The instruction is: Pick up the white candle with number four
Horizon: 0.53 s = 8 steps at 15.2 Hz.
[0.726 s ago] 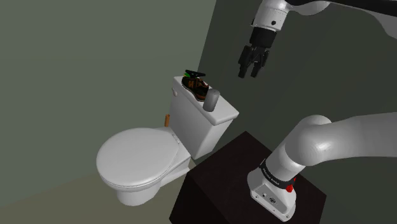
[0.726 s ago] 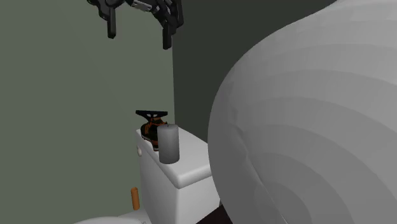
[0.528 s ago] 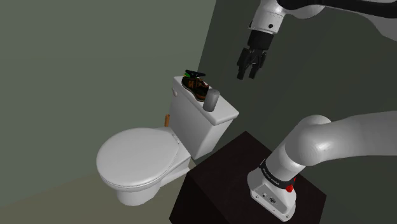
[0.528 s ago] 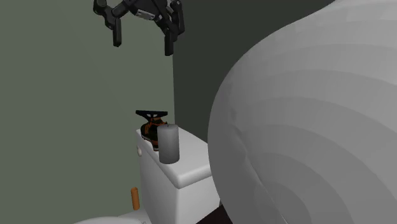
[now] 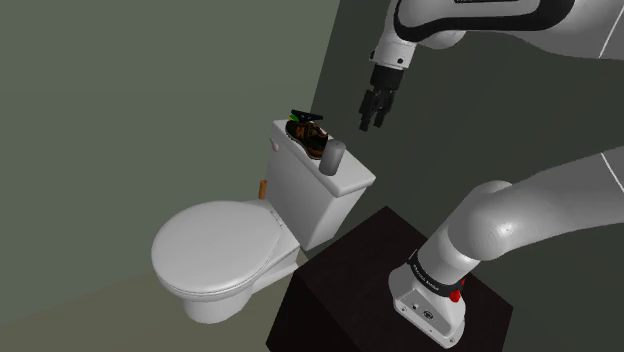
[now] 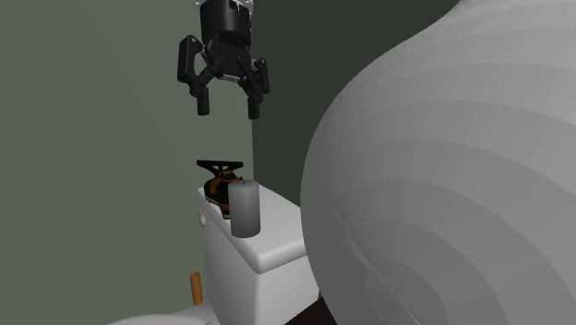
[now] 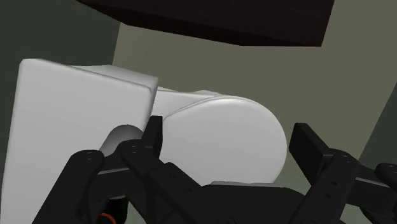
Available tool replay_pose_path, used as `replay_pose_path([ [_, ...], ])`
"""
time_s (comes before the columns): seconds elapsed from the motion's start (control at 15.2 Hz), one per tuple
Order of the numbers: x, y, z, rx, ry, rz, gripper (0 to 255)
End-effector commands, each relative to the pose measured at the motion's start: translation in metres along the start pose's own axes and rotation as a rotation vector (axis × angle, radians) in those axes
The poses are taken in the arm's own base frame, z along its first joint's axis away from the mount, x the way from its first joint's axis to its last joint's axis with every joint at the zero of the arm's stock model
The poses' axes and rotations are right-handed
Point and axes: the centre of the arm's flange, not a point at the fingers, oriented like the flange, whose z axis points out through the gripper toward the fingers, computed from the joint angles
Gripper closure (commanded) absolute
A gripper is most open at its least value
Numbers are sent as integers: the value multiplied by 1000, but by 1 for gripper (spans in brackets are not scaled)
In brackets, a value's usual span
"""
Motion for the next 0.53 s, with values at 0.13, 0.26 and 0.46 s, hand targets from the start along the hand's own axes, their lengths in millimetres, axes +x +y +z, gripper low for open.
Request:
replay_pose_path([
  [0.13, 42, 31, 26, -12, -11, -71, 0],
  [0.26, 61, 45, 38, -17, -16, -105, 0],
  [0.46, 90, 65, 56, -25, -24, -157, 0],
])
